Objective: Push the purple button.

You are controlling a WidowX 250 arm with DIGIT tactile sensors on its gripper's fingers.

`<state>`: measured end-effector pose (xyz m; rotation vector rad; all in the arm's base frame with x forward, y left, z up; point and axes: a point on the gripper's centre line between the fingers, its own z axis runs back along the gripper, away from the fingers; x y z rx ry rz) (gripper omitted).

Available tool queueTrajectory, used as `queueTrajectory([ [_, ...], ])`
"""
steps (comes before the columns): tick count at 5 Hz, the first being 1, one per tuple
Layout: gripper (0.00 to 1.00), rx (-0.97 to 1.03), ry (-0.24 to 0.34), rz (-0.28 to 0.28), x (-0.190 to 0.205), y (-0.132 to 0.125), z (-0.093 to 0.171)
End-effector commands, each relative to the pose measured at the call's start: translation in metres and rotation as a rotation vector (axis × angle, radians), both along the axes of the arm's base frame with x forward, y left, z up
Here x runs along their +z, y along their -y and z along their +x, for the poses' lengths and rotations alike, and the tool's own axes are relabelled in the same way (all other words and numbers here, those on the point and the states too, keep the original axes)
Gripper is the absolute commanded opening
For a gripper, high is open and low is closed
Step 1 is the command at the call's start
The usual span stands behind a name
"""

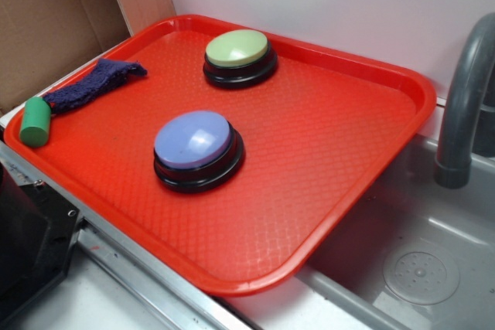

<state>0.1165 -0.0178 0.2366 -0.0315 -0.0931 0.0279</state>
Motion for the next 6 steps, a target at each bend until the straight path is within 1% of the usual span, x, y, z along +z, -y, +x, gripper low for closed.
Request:
queueTrajectory([
  [1, 1.0, 0.0, 0.0, 0.0, 0.0, 0.0, 0.0],
  [2, 1.0, -0.249, 0.044, 0.073, -0.038, 0.05, 0.05],
  [3, 1.0, -0.444, 0.024, 0.118, -0.089, 0.075, 0.074],
  [4, 1.0, -0.506, 0.003, 0.127, -0.122, 0.078, 0.079],
  [5, 1.0, -0.455, 0.028, 0.107, -0.141, 0.055, 0.067],
  [6, 1.0, -0.447, 0.028, 0.123, -0.145, 0.028, 0.081],
])
